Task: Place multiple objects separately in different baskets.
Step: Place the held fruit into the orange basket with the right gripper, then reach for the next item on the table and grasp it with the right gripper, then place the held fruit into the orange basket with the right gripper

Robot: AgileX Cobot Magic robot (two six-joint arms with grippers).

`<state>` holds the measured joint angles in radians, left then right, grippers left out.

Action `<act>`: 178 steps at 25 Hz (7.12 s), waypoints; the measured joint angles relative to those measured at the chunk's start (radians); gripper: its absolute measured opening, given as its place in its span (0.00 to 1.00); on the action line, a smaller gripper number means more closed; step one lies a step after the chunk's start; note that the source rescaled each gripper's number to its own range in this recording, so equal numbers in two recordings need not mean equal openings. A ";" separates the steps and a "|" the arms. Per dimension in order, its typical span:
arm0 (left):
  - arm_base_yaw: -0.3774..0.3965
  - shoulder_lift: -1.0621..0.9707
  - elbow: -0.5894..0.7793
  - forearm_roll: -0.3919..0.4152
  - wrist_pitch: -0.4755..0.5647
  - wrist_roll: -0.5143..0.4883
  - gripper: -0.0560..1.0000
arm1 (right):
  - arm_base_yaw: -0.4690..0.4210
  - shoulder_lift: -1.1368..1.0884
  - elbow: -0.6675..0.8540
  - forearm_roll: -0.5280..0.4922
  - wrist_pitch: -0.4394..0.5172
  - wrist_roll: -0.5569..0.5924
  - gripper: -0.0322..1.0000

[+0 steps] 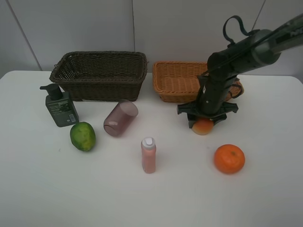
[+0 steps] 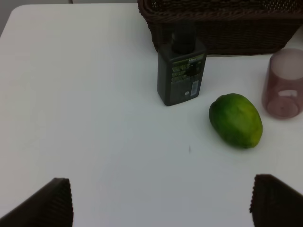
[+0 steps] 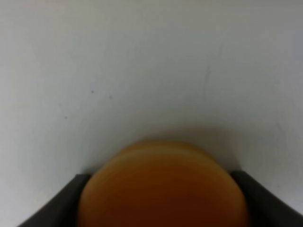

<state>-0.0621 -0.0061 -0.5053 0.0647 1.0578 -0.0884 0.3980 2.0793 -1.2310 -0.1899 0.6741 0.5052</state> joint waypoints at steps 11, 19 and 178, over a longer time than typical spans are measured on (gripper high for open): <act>0.000 0.000 0.000 0.000 0.000 0.000 0.95 | 0.000 -0.032 -0.088 0.002 0.131 -0.012 0.46; 0.000 0.000 0.000 0.000 0.000 0.000 0.95 | 0.000 -0.042 -0.369 0.052 0.505 -0.185 0.46; 0.000 0.000 0.000 0.000 0.000 0.000 0.95 | -0.037 -0.385 0.329 0.139 0.118 0.004 0.67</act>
<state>-0.0621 -0.0061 -0.5053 0.0647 1.0578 -0.0884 0.3605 1.6939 -0.9025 -0.0513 0.7918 0.5088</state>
